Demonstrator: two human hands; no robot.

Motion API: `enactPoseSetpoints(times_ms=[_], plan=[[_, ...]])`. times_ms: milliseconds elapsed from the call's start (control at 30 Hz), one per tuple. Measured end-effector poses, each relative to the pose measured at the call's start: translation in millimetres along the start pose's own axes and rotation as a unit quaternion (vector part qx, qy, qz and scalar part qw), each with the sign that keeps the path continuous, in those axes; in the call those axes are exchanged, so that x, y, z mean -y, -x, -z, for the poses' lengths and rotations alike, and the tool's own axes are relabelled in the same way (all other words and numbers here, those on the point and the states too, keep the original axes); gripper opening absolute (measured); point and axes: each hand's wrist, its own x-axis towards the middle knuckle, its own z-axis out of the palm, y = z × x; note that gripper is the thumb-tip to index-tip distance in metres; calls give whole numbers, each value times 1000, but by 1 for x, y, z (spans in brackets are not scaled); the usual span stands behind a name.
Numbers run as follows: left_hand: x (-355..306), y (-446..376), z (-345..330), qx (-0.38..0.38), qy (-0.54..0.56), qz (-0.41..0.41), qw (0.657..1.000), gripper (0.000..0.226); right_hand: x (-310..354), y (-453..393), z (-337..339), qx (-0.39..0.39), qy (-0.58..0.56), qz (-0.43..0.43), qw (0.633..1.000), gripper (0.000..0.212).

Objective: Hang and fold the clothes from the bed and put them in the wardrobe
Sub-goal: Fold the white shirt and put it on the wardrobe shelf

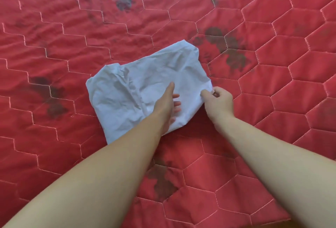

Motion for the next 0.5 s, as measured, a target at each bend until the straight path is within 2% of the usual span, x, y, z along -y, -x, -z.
enactPoseSetpoints(times_ms=[67,133,200,233,333,433,500], plan=[[-7,0,8,46,73,20,996,63,10,13,-3,17,97,173,980,26],[-16,-1,19,91,145,40,984,79,17,29,-7,68,157,306,937,13],[-25,2,28,128,129,45,982,92,16,39,-15,131,226,393,882,17],[-27,0,33,136,101,40,985,90,14,42,-21,158,255,430,851,16],[-23,-2,49,51,29,13,998,67,13,54,-43,214,304,510,775,14],[-12,-9,74,3,99,1,995,29,8,62,-64,227,342,525,745,12],[-3,-13,91,-15,137,-3,991,24,-1,66,-74,231,382,518,730,16]])
